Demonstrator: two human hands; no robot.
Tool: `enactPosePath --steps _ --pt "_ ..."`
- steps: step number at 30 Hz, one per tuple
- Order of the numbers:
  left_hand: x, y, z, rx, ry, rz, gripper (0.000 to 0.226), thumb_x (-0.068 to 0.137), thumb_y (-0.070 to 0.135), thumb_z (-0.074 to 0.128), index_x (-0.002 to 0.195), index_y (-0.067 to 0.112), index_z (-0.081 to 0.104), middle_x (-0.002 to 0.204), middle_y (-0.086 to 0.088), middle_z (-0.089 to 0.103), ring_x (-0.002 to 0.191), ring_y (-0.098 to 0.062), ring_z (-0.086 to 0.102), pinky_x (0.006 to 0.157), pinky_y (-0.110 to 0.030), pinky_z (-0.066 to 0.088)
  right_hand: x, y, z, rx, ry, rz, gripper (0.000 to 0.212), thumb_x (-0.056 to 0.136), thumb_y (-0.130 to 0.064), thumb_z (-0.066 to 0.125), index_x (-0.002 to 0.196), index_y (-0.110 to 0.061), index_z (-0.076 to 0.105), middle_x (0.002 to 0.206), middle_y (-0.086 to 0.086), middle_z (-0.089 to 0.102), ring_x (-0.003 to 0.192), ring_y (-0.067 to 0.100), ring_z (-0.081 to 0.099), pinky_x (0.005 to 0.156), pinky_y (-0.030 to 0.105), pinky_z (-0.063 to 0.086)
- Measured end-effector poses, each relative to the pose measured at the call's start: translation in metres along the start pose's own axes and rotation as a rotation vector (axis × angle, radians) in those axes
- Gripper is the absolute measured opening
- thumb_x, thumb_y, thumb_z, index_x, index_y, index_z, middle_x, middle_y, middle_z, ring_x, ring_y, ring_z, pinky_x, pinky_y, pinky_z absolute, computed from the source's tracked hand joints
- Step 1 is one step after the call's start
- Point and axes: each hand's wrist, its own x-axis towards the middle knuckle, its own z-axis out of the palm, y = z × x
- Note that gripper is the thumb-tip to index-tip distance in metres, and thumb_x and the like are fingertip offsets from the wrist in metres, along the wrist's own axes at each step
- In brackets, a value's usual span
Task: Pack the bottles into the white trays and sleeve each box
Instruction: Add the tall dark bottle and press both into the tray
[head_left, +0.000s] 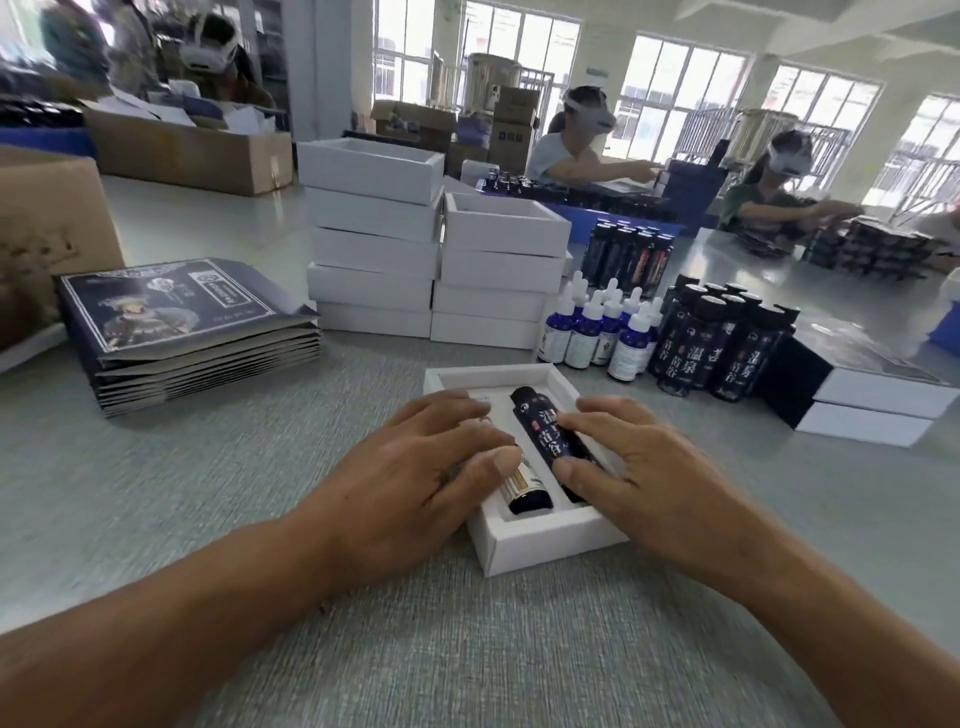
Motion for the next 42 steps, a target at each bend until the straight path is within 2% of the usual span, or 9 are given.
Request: enactPosePath --steps 3,6,8,13,16,24,31,36,42 --pt "-0.003 0.003 0.000 0.032 -0.026 0.030 0.062 0.090 0.078 0.016 0.137 0.051 0.045 0.150 0.029 0.033 0.141 0.013 0.012 0.118 -0.032 0.025 -0.001 0.004 -0.011 -0.026 -0.001 0.078 0.052 0.091 -0.048 0.062 0.140 -0.038 0.049 0.157 -0.011 0.031 0.135 0.014 0.039 0.105 0.035 0.034" --pt "-0.005 0.003 0.003 0.138 -0.021 0.078 0.067 0.087 0.082 0.014 0.142 0.053 0.038 0.156 0.029 0.023 0.144 0.011 -0.004 0.120 -0.031 0.013 -0.001 0.012 -0.026 -0.065 -0.044 0.104 0.043 0.091 -0.039 0.065 0.133 -0.035 0.057 0.144 -0.011 0.050 0.108 0.004 0.045 0.084 0.023 0.035" --pt "-0.004 0.001 0.004 0.143 0.015 0.055 0.070 0.085 0.084 0.015 0.144 0.053 0.036 0.158 0.028 0.019 0.145 0.009 -0.006 0.119 -0.031 0.013 -0.002 0.018 -0.034 -0.052 -0.071 0.114 0.039 0.091 -0.036 0.067 0.129 -0.036 0.060 0.140 -0.013 0.052 0.107 0.001 0.043 0.087 0.027 0.031" --pt "-0.002 -0.004 0.003 0.103 0.012 -0.060 0.064 0.081 0.082 0.027 0.140 0.059 0.033 0.153 0.038 0.008 0.144 0.002 0.014 0.117 -0.038 0.029 -0.005 0.030 -0.043 0.033 -0.125 0.139 0.040 0.089 -0.040 0.068 0.128 -0.038 0.060 0.142 -0.015 0.048 0.127 0.009 0.045 0.109 0.041 0.035" --pt "-0.002 -0.005 0.006 0.120 -0.002 -0.043 0.066 0.076 0.082 0.030 0.139 0.061 0.026 0.151 0.041 0.004 0.140 0.000 0.026 0.114 -0.036 0.035 -0.005 0.036 -0.044 0.035 -0.123 0.194 0.049 0.087 -0.050 0.068 0.133 -0.037 0.056 0.135 -0.010 0.055 0.118 0.010 0.051 0.104 0.042 0.042" --pt "-0.002 -0.006 0.006 0.133 0.013 0.042 0.052 0.079 0.073 0.047 0.129 0.071 0.032 0.134 0.041 0.025 0.118 0.018 0.036 0.082 -0.005 0.032 -0.001 0.052 -0.045 0.051 -0.096 0.192 0.030 0.094 -0.039 0.063 0.124 -0.042 0.062 0.126 -0.011 0.061 0.106 0.007 0.056 0.091 0.034 0.045" --pt "0.001 -0.003 0.007 0.158 0.003 -0.061 0.064 0.080 0.078 0.039 0.141 0.063 0.025 0.132 0.048 0.029 0.115 0.022 0.035 0.092 -0.007 0.030 0.004 0.061 -0.024 0.097 0.008 0.096 0.034 0.099 -0.034 0.056 0.133 -0.034 0.058 0.131 -0.011 0.056 0.096 -0.003 0.048 0.071 0.009 0.029" --pt "0.002 0.004 0.007 0.186 0.029 -0.169 0.064 0.081 0.078 0.032 0.142 0.057 0.035 0.122 0.035 0.043 0.107 0.010 0.047 0.083 -0.001 0.031 0.003 0.061 -0.020 0.118 0.004 0.120 0.036 0.099 -0.038 0.052 0.135 -0.036 0.054 0.129 -0.010 0.056 0.113 0.012 0.052 0.098 0.042 0.050" --pt "0.001 0.013 0.009 0.241 0.028 -0.216 0.057 0.091 0.070 0.038 0.145 0.052 0.033 0.133 0.021 0.054 0.110 0.003 0.051 0.090 -0.008 0.035 -0.002 0.064 -0.018 0.082 0.027 0.120 0.039 0.099 -0.042 0.050 0.138 -0.040 0.049 0.132 -0.013 0.053 0.116 0.011 0.048 0.098 0.042 0.051"
